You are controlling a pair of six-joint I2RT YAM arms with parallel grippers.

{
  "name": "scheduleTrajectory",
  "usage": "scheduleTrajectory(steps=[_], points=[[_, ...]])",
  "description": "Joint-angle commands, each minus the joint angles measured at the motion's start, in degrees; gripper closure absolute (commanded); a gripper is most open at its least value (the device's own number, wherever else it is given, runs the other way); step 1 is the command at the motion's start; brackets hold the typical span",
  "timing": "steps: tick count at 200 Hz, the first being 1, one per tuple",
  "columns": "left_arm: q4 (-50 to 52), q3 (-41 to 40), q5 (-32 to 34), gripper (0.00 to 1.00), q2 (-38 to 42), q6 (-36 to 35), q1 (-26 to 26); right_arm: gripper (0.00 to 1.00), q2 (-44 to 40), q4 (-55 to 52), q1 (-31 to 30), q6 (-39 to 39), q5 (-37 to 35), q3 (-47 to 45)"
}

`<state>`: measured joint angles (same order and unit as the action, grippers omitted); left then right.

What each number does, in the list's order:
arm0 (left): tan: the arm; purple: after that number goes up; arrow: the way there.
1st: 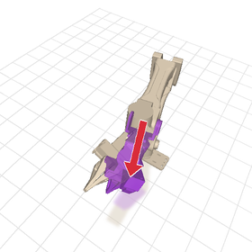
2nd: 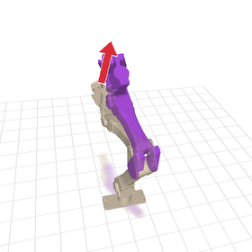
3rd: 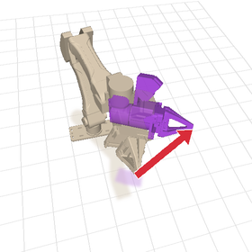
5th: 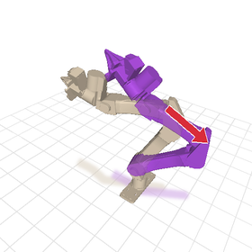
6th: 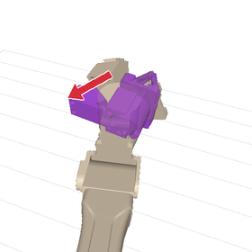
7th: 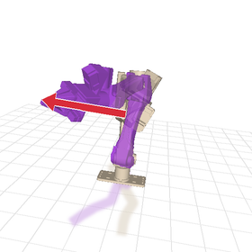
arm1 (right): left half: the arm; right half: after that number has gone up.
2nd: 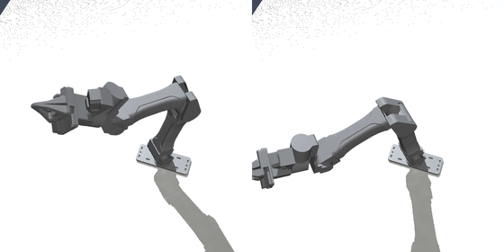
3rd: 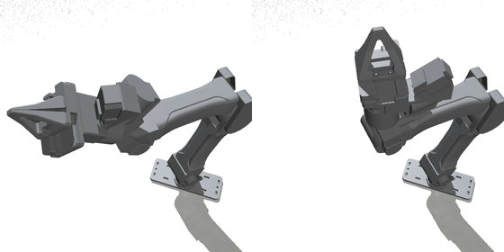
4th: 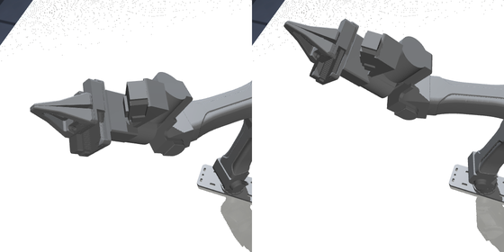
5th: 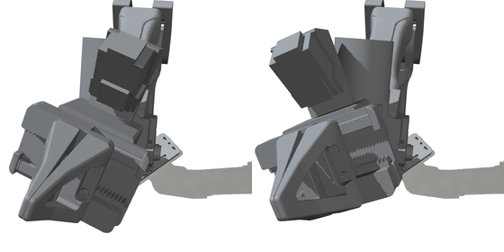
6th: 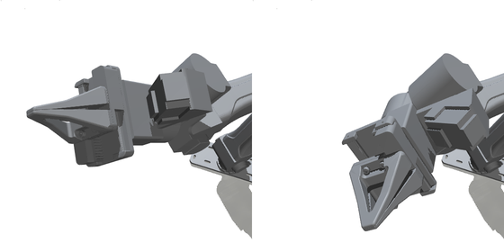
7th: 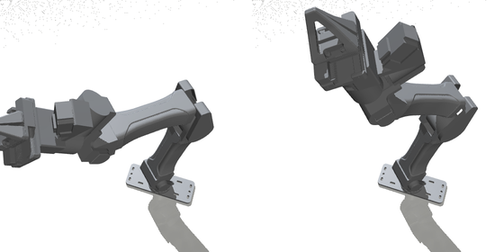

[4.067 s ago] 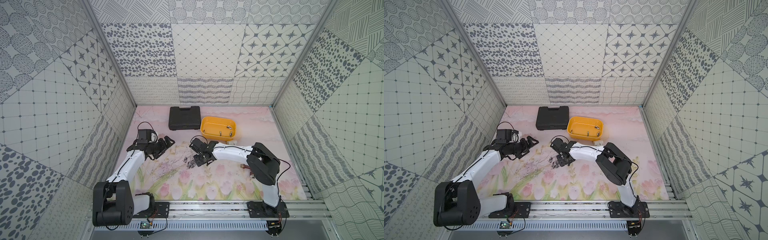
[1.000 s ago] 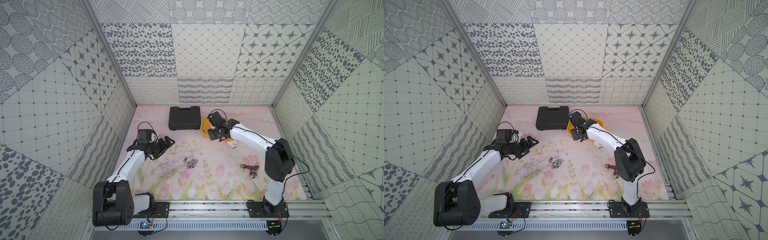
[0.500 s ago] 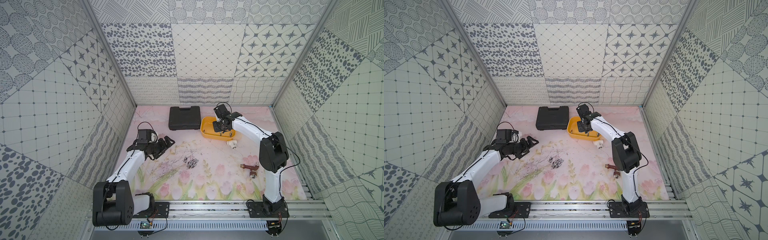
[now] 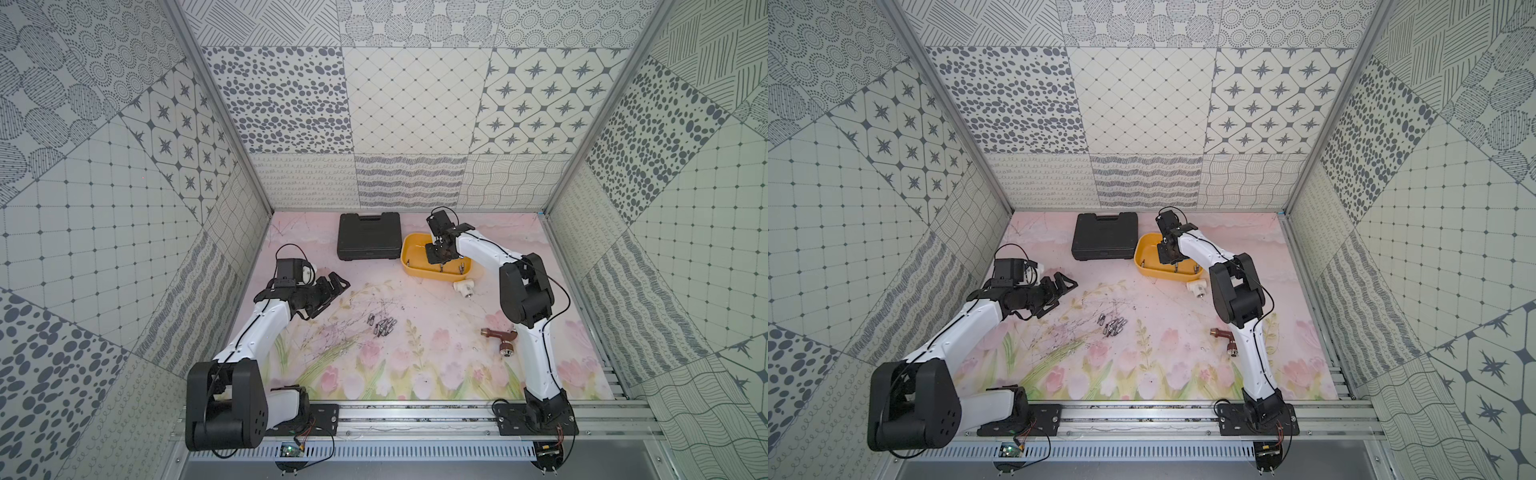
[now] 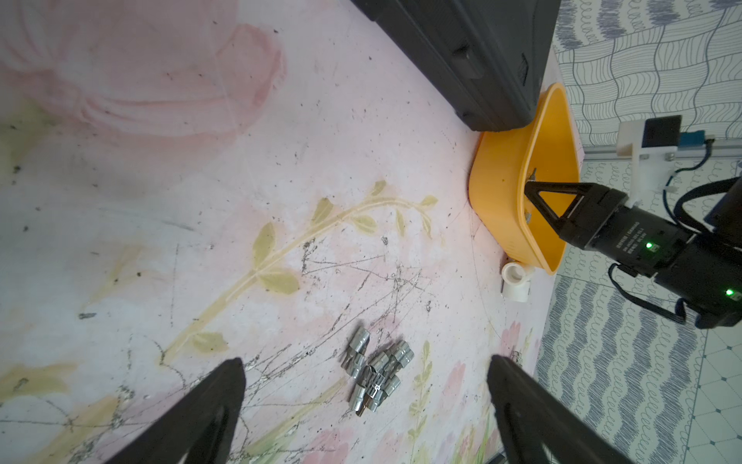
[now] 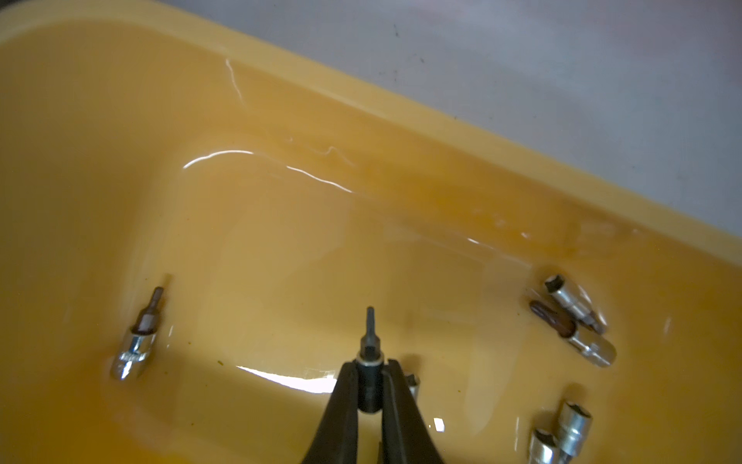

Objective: Put the bit on the desktop into the storage box
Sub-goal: Place the screwdriver bit in the storage box.

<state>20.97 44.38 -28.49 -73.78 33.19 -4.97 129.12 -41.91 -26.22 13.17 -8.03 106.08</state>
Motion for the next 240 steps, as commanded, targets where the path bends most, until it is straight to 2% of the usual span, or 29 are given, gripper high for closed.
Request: scheduleTrajectory(steps=[1,110,201,240], points=[[-0.67,-0.03,-2.4,0.01,-0.66,-0.8,-0.04,0.86,1.38,0.79,0.39,0.25,-0.69,2.53],[-0.76,-0.18,-2.31,0.01,-0.81,-0.76,-0.14,0.83,3.52,0.85,1.08,-0.29,-0.27,4.26],[-0.41,-0.54,-2.21,0.01,-0.37,-0.52,-0.1,0.63,-0.62,0.92,1.09,-1.13,0.56,2.46],[0.43,-0.31,-1.28,0.01,0.37,-0.64,2.6,0.61,-6.4,1.97,1.14,-1.06,-0.36,-1.43]])
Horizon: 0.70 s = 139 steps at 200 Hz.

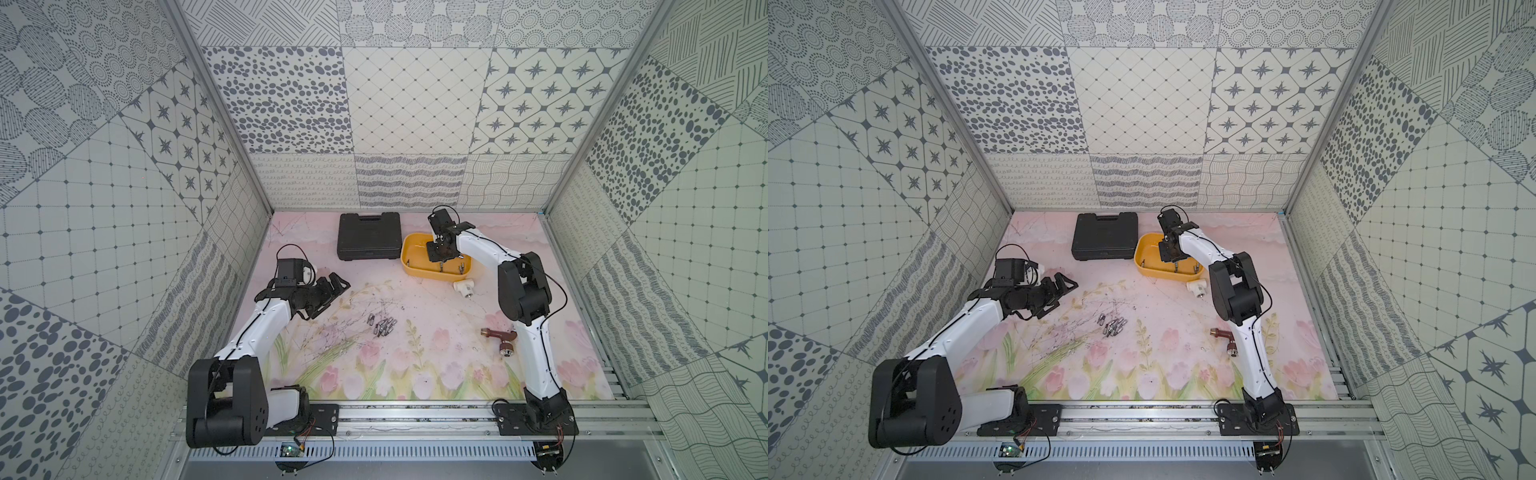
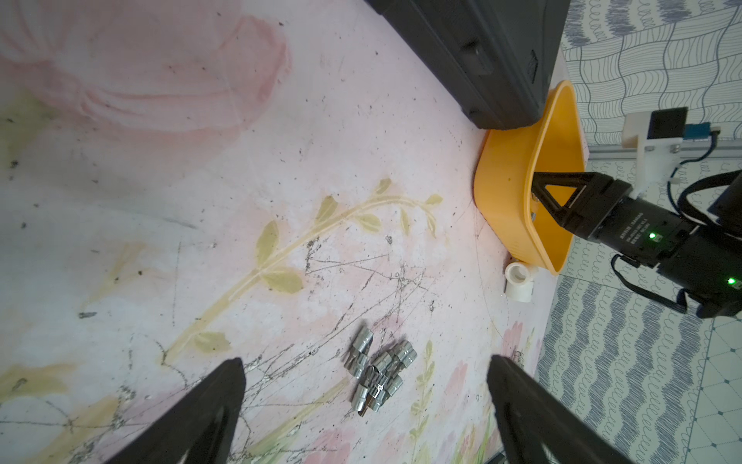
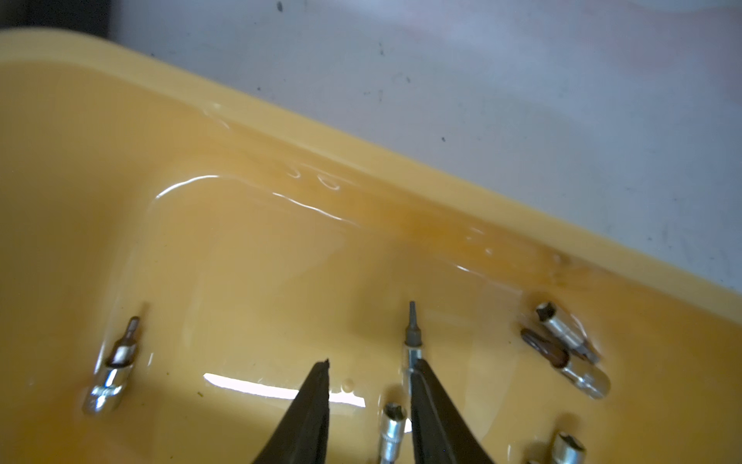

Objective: Put the bit on the desktop into the storage box
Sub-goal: Place the screwdriver bit in the storage box.

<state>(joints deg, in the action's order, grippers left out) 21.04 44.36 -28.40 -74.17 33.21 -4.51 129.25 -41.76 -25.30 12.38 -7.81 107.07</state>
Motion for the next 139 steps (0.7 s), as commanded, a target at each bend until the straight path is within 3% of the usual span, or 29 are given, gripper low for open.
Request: scheduleTrajectory(steps=[1,53,97,139], points=[[0.48,-0.22,-1.29,0.01,0.73,-0.77,2.4,0.61,-6.72,1.88,0.19,-0.31,-0.6,-2.54],[4.36,2.18,3.83,0.03,1.16,-2.96,9.19,0.53,-19.12,7.57,0.25,0.52,-3.99,-12.0],[12.93,5.85,8.07,0.06,1.28,-6.58,14.38,0.35,-29.32,13.57,1.03,0.36,-5.45,-16.5],[18.36,8.61,11.42,0.14,-0.12,-9.93,19.6,0.26,-37.34,19.95,2.34,0.29,-5.59,-19.18]])
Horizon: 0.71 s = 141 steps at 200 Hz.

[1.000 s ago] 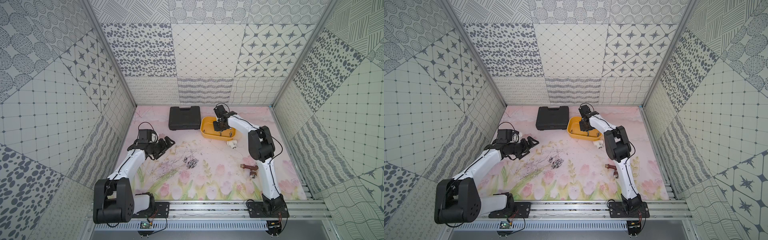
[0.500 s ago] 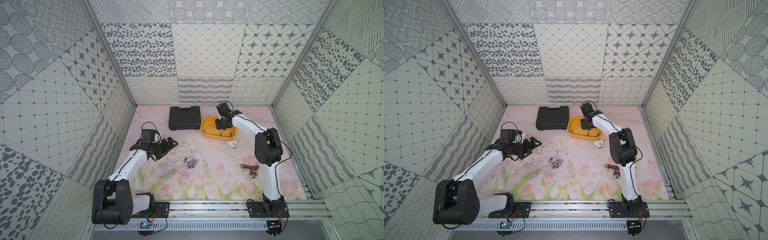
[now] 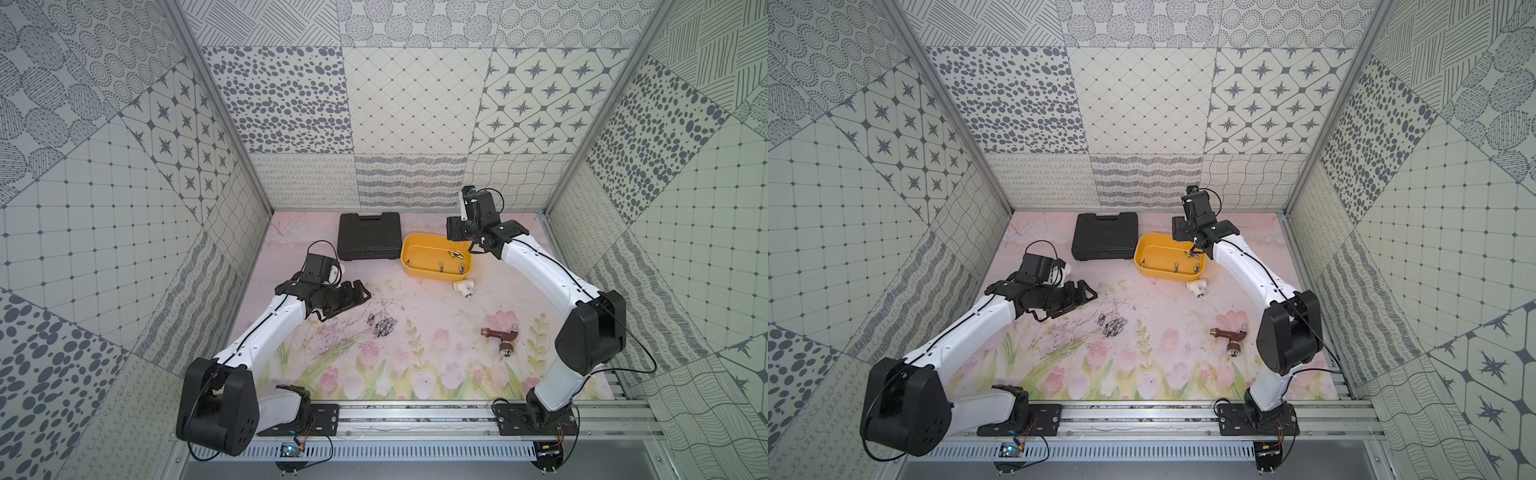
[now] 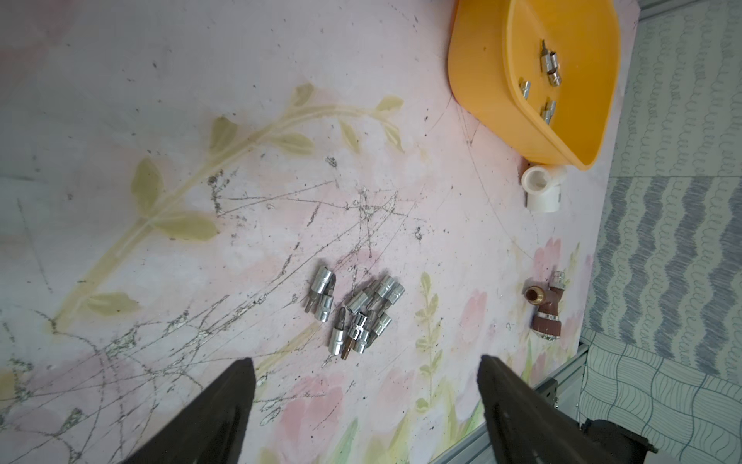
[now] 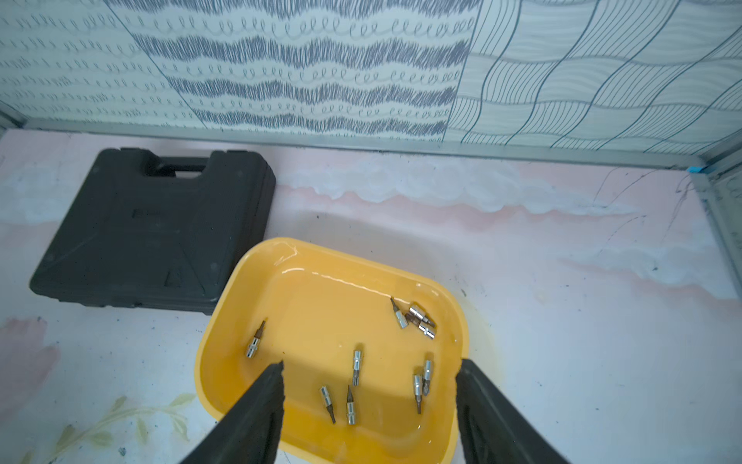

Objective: Put the bit on the desktop into the storage box
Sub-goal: Place the screwdriver bit in the storage box, then pick up the screwdriver bit from the center of the board.

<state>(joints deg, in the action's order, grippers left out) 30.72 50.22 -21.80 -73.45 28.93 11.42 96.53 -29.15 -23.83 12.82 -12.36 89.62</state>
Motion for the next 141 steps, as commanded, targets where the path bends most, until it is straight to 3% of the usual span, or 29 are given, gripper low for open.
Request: scheduleTrajectory(steps=[1,51,79,141], points=[[8.8,2.81,4.96,0.15,-0.92,-5.77,3.77,0.25,-4.79,7.48,0.88,-0.16,-1.06,-1.87],[15.91,8.51,13.28,0.26,-5.45,-10.52,9.84,0.03,-15.06,17.44,2.51,4.14,-2.25,-13.22],[17.74,10.16,15.22,0.36,-8.53,-11.91,11.18,0.03,-20.37,25.0,4.7,7.59,-0.01,-23.38],[19.44,12.71,16.51,0.54,-15.09,-13.38,11.87,0.03,-25.11,25.08,10.52,9.98,2.45,-29.71]])
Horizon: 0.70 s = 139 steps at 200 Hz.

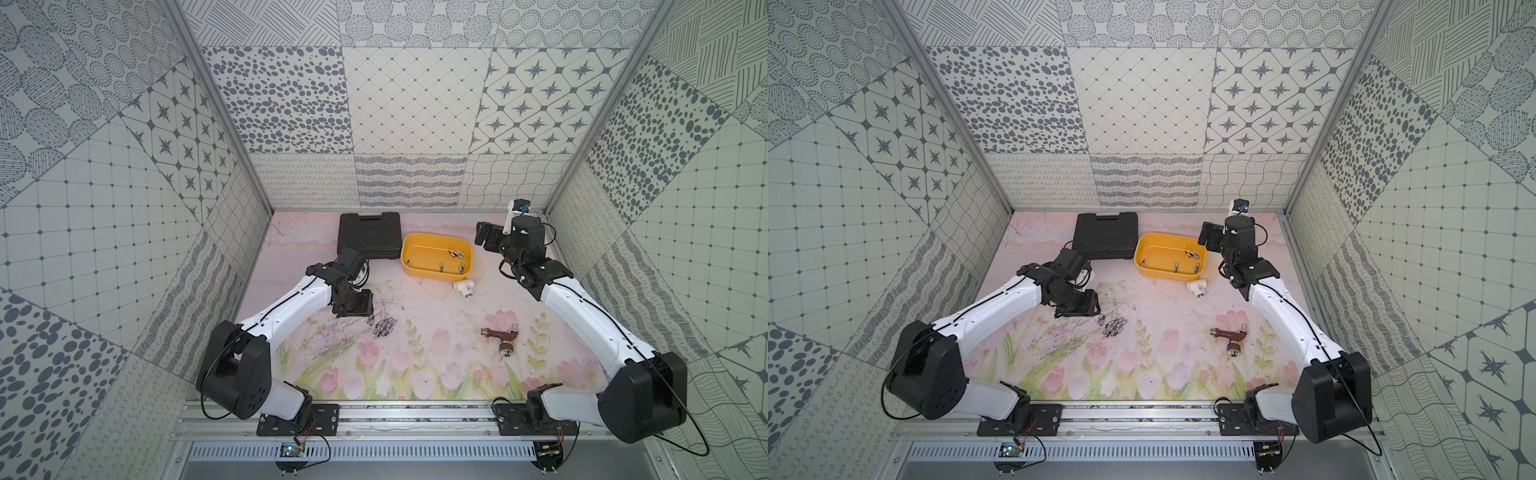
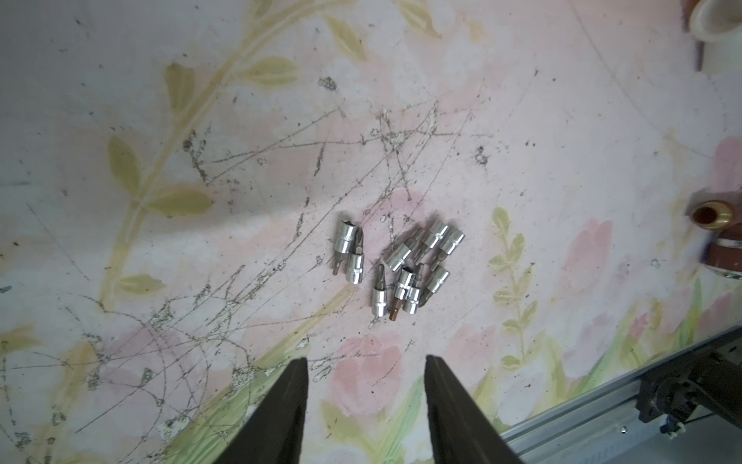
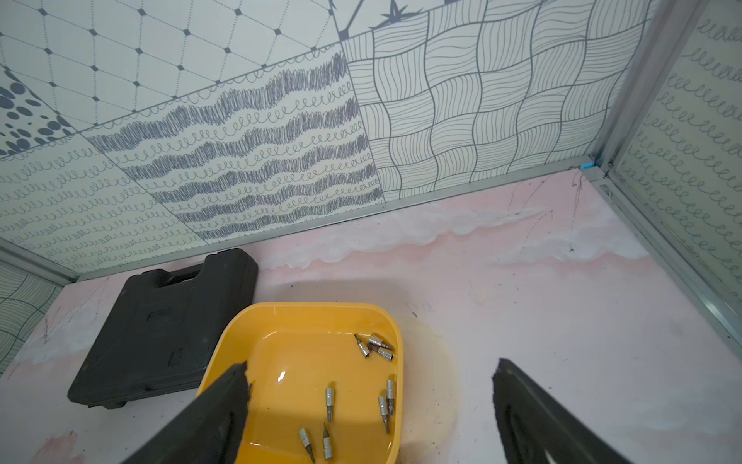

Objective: Put the bit on the desktop into the storage box
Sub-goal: Pick up the screwdriver bit from the center of the board.

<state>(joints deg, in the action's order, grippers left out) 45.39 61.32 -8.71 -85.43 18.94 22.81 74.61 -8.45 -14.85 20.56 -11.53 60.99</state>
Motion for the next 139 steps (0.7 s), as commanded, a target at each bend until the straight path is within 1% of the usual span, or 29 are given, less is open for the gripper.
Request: scheduleTrajectory(steps=[1,47,84,104,139], points=[[4.79,1.61,3.38,0.54,-3.27,-3.39,0.53,0.03,-3.26,4.4,1.56,2.27,1.65,-1.11],[4.54,2.83,4.79,0.61,-6.87,-3.38,0.97,0.03,-4.64,4.32,3.23,2.98,2.8,-2.43],[3.81,3.63,5.89,0.65,-9.33,-3.21,1.57,0.03,-4.9,4.32,3.98,3.33,3.15,-2.97],[2.77,3.98,5.99,0.69,-11.04,-3.25,1.66,0.03,-4.81,4.32,4.29,3.53,3.73,-3.06],[2.11,5.21,6.03,0.7,-14.36,-3.42,1.78,0.03,-5.07,4.32,4.69,3.44,4.41,-3.25]])
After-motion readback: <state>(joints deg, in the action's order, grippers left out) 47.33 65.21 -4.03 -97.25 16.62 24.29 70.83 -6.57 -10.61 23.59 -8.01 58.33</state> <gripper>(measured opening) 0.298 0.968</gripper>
